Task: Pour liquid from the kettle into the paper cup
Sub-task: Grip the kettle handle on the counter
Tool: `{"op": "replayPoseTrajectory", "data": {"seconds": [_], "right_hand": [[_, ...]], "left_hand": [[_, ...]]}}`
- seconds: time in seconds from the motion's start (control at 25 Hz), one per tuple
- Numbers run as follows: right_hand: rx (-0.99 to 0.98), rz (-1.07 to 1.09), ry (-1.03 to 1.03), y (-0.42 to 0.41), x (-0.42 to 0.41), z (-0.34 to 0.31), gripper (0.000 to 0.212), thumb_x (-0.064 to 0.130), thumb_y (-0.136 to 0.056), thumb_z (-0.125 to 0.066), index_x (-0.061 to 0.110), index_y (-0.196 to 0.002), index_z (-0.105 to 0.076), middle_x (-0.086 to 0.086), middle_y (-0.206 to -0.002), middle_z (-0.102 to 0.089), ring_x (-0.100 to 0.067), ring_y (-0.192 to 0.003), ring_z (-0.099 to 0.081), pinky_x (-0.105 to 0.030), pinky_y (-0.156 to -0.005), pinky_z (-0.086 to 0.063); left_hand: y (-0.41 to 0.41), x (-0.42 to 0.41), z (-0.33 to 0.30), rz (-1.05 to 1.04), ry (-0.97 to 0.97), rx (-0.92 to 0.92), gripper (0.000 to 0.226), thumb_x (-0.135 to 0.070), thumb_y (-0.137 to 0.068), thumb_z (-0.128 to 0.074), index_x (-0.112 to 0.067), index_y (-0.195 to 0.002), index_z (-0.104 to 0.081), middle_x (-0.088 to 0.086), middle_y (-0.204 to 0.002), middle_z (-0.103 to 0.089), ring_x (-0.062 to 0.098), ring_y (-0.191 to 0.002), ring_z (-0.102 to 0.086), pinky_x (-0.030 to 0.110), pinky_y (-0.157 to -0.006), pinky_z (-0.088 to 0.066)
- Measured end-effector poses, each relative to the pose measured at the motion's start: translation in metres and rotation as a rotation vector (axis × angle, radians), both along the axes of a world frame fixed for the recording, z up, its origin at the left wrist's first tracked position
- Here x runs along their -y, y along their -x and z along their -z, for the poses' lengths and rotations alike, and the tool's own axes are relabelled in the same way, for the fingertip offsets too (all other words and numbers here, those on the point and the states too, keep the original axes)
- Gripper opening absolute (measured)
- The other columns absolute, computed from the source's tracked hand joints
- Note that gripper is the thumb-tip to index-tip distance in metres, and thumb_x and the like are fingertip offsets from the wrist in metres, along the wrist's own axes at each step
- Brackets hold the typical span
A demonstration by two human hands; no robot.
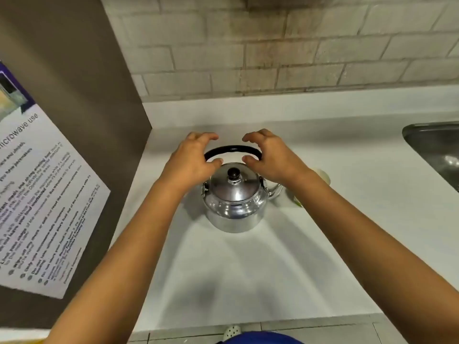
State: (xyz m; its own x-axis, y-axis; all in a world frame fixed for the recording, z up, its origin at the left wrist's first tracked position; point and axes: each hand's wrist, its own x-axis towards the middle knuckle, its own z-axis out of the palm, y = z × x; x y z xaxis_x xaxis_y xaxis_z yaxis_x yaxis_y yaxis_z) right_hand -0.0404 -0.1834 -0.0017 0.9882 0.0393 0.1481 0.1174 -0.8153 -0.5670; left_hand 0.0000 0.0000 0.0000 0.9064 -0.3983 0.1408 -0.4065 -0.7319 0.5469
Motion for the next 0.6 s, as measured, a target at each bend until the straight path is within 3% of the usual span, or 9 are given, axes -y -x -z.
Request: {"op": "replayPoseTrajectory", "data": {"seconds": [0.12,0.2,0.32,0.4,0.52,0.6], "right_hand": [[0.007,0.044,0.009,-0.011,-0.004,0.011,0.045,0.020,-0.083,-0.060,0.015,-0.126,-0.050,-0.011,-0.127,-0.053,-0.027,-0.108,-0.056,-0.028,-0.086,-0.042],[0.006,0.045,0.002,-0.013,-0.007,0.018,0.039,0.013,-0.084,-0.057,0.012,-0.123,-0.053,-0.012,-0.121,-0.057,-0.026,-0.105,-0.057,-0.026,-0.084,-0.042],[0.046,0.067,-0.032,-0.019,-0.009,0.023,0.027,0.010,-0.086,-0.053,0.008,-0.112,-0.059,-0.012,-0.105,-0.064,-0.022,-0.085,-0.057,-0.019,-0.073,-0.038],[0.069,0.086,-0.071,-0.019,-0.009,0.024,0.020,0.012,-0.084,-0.054,0.008,-0.103,-0.062,-0.006,-0.088,-0.063,-0.011,-0.067,-0.050,-0.013,-0.060,-0.034],[0.066,0.087,-0.101,-0.019,-0.006,0.020,0.015,0.012,-0.081,-0.057,0.011,-0.094,-0.064,0.003,-0.078,-0.056,0.000,-0.061,-0.048,-0.006,-0.056,-0.036],[0.067,0.091,-0.143,-0.018,-0.007,0.018,0.015,0.009,-0.079,-0.059,0.011,-0.092,-0.065,0.002,-0.077,-0.058,-0.002,-0.061,-0.050,-0.006,-0.058,-0.037]], "left_hand": [[-0.016,-0.002,0.012,0.007,-0.001,-0.009,0.056,-0.030,-0.078,-0.065,-0.026,-0.130,-0.045,0.008,-0.129,-0.051,0.026,-0.112,-0.052,0.039,-0.094,-0.044],[-0.021,0.000,0.020,0.025,0.034,-0.031,0.047,-0.030,-0.078,-0.065,-0.026,-0.123,-0.052,0.000,-0.112,-0.058,0.022,-0.097,-0.057,0.033,-0.085,-0.046],[-0.030,0.010,0.027,0.067,0.141,-0.038,0.022,-0.028,-0.077,-0.064,-0.025,-0.099,-0.064,-0.017,-0.074,-0.059,0.012,-0.072,-0.059,0.025,-0.068,-0.046],[-0.033,0.017,0.032,0.051,0.186,-0.038,0.002,-0.028,-0.076,-0.063,-0.027,-0.077,-0.063,-0.017,-0.059,-0.053,0.002,-0.057,-0.052,0.021,-0.055,-0.042],[-0.036,0.023,0.037,-0.005,0.326,-0.121,0.024,-0.025,-0.072,-0.067,-0.028,-0.052,-0.054,-0.012,-0.041,-0.048,0.000,-0.040,-0.043,0.011,-0.043,-0.034],[-0.036,0.025,0.037,-0.031,0.399,-0.186,0.030,-0.023,-0.069,-0.070,-0.027,-0.045,-0.052,-0.016,-0.035,-0.047,-0.001,-0.036,-0.039,0.007,-0.039,-0.030]]}}
